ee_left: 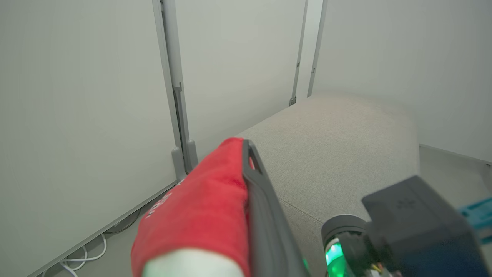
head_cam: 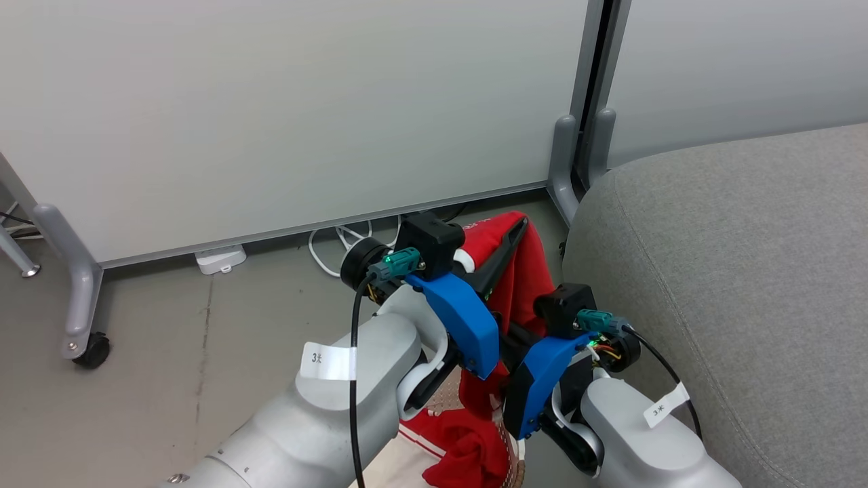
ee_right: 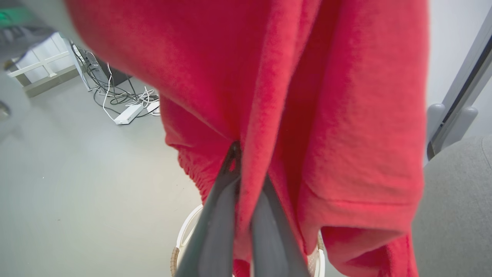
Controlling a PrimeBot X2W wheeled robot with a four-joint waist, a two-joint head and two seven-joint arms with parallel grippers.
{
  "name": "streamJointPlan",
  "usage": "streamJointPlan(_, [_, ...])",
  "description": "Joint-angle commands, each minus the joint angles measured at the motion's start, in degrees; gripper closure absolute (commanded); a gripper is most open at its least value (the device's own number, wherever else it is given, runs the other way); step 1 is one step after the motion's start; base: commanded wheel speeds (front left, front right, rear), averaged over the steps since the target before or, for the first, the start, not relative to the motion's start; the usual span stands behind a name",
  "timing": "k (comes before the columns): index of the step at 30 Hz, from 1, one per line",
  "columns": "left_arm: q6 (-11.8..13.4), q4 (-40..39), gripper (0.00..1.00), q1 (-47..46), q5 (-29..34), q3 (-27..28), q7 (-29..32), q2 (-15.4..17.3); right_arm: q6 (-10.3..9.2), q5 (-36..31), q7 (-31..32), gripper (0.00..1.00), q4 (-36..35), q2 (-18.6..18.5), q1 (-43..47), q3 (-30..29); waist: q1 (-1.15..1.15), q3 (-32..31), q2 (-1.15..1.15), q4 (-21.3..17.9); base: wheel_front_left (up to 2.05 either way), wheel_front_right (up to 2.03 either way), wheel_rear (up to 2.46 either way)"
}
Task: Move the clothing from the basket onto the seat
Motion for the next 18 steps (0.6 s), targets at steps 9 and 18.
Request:
streamJointPlan(9, [0.27, 0.15, 0.00, 0.55, 1.15, 1.13, -0.31, 0.02, 0.01, 1.15, -0.85, 1.00, 1.38, -0.13, -1.41, 1.31, 0.00, -0.11, 0.00, -0.05, 0.00, 0.00, 0.00])
streamJointPlan(18, [0.18, 0.50, 0.00, 0.90, 1.69, 1.47, -0.31, 0.03, 0.01, 1.82, -1.29, 1.00, 2.15, -0.13, -1.69, 2.07, 0.00, -0.25, 0.00, 0.02, 0.00, 0.00, 0.00])
